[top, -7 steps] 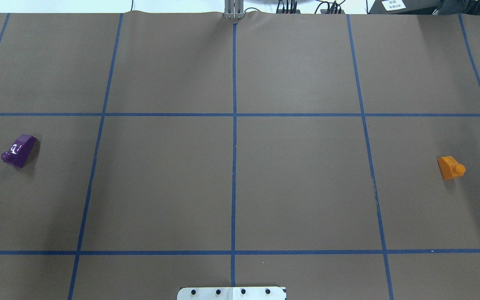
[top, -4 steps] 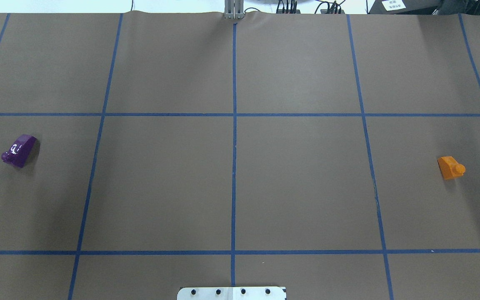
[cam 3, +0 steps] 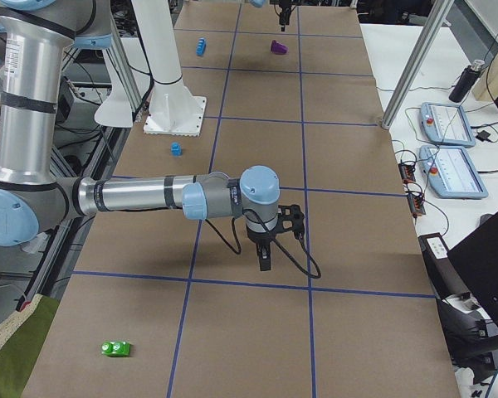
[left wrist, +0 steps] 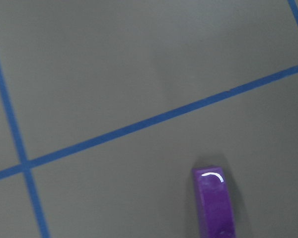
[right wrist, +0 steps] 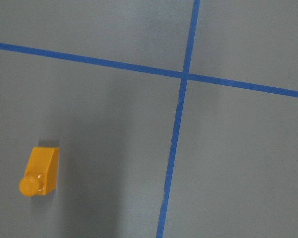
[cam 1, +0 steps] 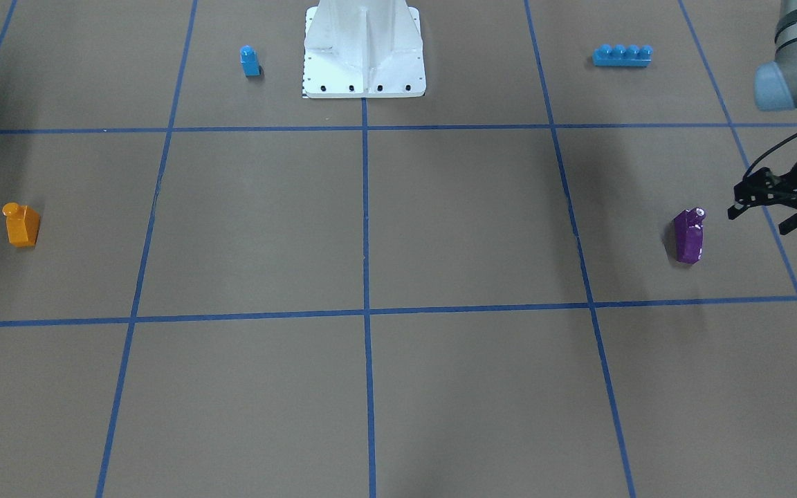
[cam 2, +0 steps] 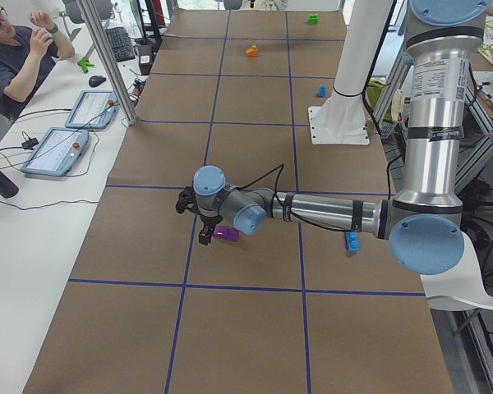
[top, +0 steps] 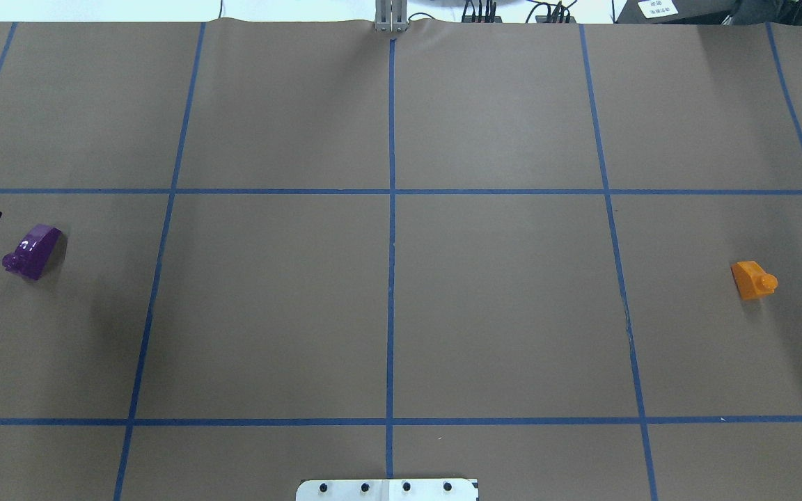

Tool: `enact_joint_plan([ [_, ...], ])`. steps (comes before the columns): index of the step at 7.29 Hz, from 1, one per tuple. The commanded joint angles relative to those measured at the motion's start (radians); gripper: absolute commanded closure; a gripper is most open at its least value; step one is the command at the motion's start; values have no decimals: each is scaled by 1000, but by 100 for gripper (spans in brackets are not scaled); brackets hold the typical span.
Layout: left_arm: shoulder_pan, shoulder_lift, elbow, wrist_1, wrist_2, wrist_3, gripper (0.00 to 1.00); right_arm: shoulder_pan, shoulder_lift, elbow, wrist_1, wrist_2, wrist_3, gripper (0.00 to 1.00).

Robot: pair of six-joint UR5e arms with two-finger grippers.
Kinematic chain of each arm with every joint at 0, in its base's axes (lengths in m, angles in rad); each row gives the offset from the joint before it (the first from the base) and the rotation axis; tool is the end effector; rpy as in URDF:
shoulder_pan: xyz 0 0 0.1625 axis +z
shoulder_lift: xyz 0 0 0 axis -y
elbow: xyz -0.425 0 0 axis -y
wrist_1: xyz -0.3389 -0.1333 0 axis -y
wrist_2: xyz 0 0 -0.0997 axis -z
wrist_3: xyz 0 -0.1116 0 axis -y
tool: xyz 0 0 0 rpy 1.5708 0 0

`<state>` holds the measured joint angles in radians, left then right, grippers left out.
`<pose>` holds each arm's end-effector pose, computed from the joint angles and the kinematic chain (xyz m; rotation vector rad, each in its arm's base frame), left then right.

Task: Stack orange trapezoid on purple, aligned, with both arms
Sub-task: 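Lower the left gripper onto the purple trapezoid block and close it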

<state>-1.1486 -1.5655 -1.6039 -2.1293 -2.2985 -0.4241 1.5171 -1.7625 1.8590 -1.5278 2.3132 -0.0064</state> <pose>0.1369 -0.4490 0.5923 0.2205 0.8740 0.2114 0.0381 -0.3691 0.6146 0.1155 -0.7444 -0.1090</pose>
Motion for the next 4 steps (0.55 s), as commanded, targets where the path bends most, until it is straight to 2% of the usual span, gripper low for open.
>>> enact_joint_plan([
  [1, 142, 8, 5, -83, 93, -171, 0, 0, -2, -3, 0, -2, -1, 0],
  [3, 182, 7, 28, -86, 109, -156, 0, 0, -2, -3, 0, -2, -1, 0],
  [4, 190, 10, 27, -86, 129, -142, 4, 0, -2, -3, 0, -2, -1, 0],
])
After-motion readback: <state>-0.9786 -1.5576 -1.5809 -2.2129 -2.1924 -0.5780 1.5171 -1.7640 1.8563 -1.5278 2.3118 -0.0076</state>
